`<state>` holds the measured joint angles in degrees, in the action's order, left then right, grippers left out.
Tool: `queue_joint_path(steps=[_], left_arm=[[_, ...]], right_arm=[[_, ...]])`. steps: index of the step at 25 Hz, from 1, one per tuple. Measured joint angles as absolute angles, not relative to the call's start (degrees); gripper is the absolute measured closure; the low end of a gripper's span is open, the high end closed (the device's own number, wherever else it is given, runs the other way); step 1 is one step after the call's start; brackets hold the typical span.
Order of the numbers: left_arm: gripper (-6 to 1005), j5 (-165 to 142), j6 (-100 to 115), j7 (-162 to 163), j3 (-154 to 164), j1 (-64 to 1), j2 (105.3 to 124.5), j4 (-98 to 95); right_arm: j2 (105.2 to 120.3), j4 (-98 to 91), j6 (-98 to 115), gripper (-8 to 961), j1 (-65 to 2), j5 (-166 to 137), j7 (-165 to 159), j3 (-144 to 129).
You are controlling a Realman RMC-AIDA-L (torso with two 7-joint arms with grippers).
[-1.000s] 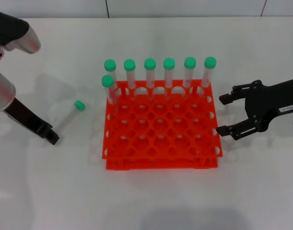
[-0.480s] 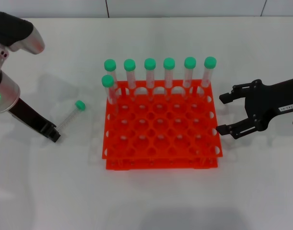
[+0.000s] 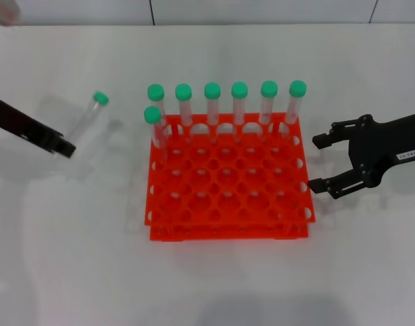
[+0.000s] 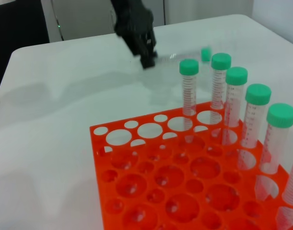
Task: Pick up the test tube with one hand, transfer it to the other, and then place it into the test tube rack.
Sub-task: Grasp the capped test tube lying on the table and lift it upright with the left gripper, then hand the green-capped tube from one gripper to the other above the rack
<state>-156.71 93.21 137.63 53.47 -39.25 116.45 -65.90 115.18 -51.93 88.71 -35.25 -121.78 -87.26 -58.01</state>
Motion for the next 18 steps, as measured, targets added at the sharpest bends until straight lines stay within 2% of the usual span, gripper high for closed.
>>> queue_joint_path(steps=[6, 12, 18], left_arm=[[803, -152.1, 97.7, 137.7, 50.9, -34.9, 116.13, -81.3], [802, -144.1, 95.4, 133.7, 46.6, -33.6, 116.07, -83.8], [801, -133.0, 89.2, 123.5, 46.2, -30.5, 117.36, -83.3]], right_arm=[[115.15, -52.3, 89.0, 92, -35.2, -121.7, -87.3, -58.0], [115.15, -52.3, 89.1, 92, -35.3, -121.6, -87.4, -58.0], [115.21, -52.3, 89.1, 92, -35.5, -121.2, -87.4, -58.4]])
